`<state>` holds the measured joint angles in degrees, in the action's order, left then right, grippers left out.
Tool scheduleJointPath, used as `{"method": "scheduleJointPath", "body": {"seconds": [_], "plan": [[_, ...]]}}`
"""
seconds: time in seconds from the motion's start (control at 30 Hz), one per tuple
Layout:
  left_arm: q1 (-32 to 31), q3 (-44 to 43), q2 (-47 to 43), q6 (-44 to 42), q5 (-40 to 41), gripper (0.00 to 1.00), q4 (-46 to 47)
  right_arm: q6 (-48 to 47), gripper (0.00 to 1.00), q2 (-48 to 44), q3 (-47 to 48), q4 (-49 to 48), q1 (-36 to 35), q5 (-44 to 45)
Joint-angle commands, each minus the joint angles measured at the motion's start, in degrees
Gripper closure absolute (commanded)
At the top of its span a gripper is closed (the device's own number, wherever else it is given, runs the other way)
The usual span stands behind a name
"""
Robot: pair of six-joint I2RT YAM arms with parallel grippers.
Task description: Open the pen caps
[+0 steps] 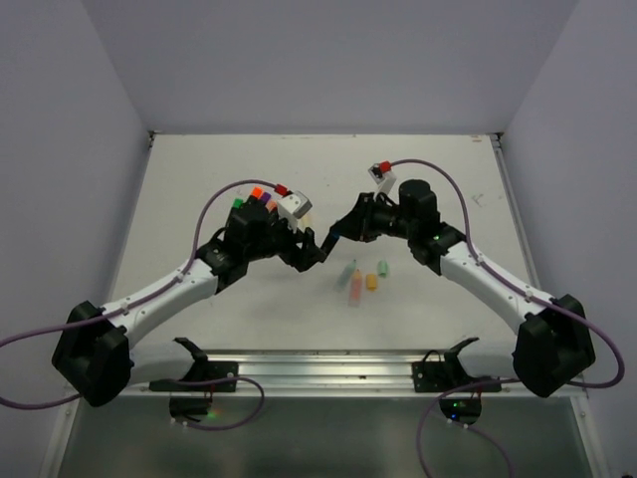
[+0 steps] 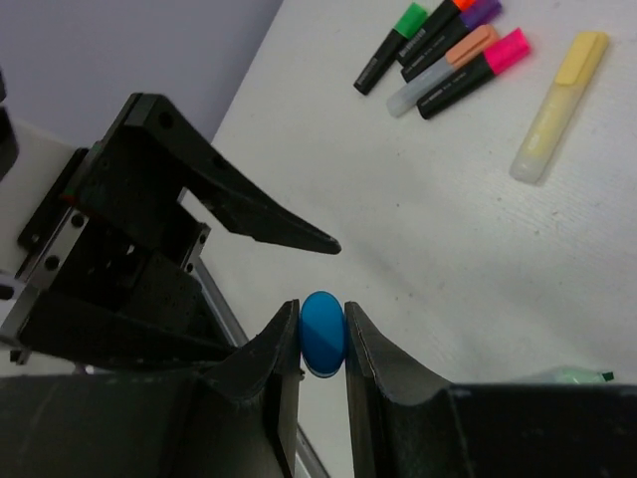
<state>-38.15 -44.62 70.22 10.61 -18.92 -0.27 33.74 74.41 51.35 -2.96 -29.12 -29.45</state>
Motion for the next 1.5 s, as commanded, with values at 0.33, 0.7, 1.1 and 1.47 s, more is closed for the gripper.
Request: {"method": "scheduleJointPath", "body": {"seconds": [0.33, 0.7, 1.1, 1.47], "plan": [[6.5, 3.3, -1.0, 9.9, -25.2, 0.38, 18.0, 0.6, 1.00, -2.0, -2.9, -12.3, 0.1, -10.5], [6.4, 4.2, 2.4, 10.5, -28.5, 0.57, 20.2, 3.8, 1.00, -1.3, -3.4, -17.5, 0.1, -11.5], [6.4, 4.8, 3.3, 10.0, -30.3, 1.00, 20.0, 5.3, 1.00, -2.3, -5.9, -22.3, 0.2, -10.5], [6.4, 14.6, 0.5, 14.7, -31.7, 1.00, 25.3, 7.2, 1.00, -6.3, -6.7, -27.5, 7.5, -10.2]]}}
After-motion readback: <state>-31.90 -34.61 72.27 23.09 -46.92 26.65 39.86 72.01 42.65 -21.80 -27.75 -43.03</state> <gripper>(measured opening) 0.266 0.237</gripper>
